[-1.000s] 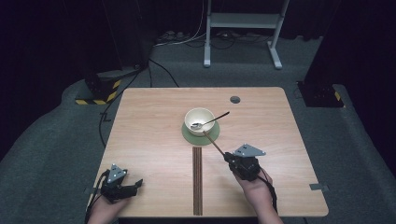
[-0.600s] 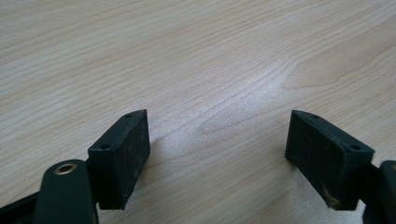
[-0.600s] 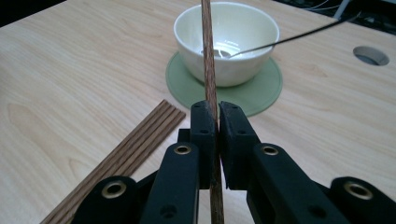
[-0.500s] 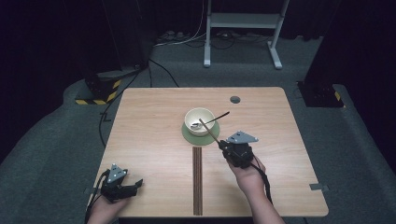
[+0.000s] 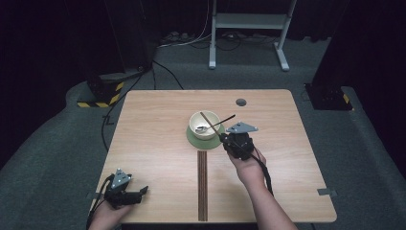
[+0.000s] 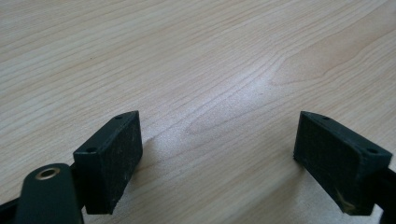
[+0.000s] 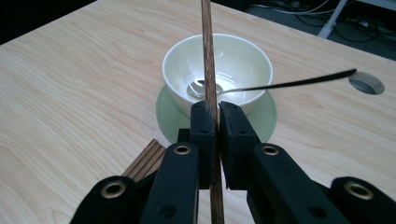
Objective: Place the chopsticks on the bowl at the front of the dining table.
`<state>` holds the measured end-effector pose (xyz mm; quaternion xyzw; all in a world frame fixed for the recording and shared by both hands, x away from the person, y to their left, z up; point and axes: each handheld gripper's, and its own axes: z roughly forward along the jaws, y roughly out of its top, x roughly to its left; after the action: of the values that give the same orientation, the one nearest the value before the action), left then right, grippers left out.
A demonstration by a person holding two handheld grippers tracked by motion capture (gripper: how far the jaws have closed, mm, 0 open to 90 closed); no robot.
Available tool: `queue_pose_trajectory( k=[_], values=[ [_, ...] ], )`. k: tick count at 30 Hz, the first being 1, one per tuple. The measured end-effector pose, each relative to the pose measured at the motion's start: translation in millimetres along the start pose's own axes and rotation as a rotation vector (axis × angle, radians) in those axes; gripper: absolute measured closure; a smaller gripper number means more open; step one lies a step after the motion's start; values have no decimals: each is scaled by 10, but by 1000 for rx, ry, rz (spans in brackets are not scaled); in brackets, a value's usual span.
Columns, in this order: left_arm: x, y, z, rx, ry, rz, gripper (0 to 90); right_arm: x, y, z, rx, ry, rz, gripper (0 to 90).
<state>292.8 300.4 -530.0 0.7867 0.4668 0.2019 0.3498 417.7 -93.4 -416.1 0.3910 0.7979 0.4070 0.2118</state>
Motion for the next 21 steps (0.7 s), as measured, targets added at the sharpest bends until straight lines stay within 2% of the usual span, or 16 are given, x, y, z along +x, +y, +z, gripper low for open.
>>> queue_pose_trajectory(
  k=[4,10,14,19,21],
  values=[
    [-2,0,2,-1,-2,1,150,-28,71,91,-1,-1,-6,847],
    [-1,-1,1,-1,-6,3,149,-73,153,259,2,-20,11,847],
    [14,9,8,2,-20,9,147,-88,162,348,23,-39,18,847],
    [16,13,14,3,-22,13,146,-129,197,455,38,-32,44,847],
    [15,13,14,3,-23,13,146,-128,223,520,41,-40,38,847]
  ],
)
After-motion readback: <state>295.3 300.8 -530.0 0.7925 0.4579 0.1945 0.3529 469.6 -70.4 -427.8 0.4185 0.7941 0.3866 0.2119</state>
